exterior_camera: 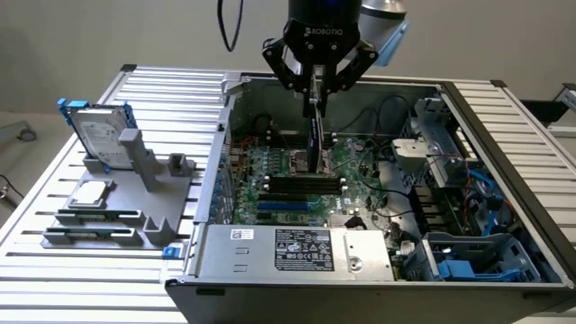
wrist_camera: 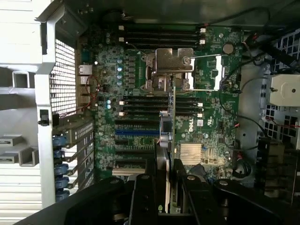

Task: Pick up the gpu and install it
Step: 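Pick up the gpu and move the gpu toward the slot, then insert the gpu into the slot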

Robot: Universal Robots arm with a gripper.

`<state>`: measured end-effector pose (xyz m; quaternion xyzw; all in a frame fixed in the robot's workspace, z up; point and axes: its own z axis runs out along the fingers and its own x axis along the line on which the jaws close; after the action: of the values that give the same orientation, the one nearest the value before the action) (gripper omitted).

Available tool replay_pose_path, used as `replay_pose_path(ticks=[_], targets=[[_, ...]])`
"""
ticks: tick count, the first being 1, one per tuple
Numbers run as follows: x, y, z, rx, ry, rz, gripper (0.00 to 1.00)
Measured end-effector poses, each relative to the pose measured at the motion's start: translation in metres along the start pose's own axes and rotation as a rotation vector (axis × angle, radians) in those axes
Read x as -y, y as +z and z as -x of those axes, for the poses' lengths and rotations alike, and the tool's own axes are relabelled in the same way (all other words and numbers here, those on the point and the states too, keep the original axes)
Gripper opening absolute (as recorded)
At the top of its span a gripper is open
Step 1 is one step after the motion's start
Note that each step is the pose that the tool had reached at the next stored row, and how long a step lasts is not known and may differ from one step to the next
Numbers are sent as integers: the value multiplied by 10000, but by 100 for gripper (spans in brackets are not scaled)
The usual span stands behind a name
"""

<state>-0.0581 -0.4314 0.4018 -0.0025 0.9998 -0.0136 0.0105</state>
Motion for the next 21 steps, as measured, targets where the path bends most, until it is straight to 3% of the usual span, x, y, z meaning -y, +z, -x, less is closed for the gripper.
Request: replay_pose_path(ticks=[15, 21], targets=[[-3, 6, -1, 17, -15, 3, 26], [-9, 63, -3, 74, -1019, 94, 26]])
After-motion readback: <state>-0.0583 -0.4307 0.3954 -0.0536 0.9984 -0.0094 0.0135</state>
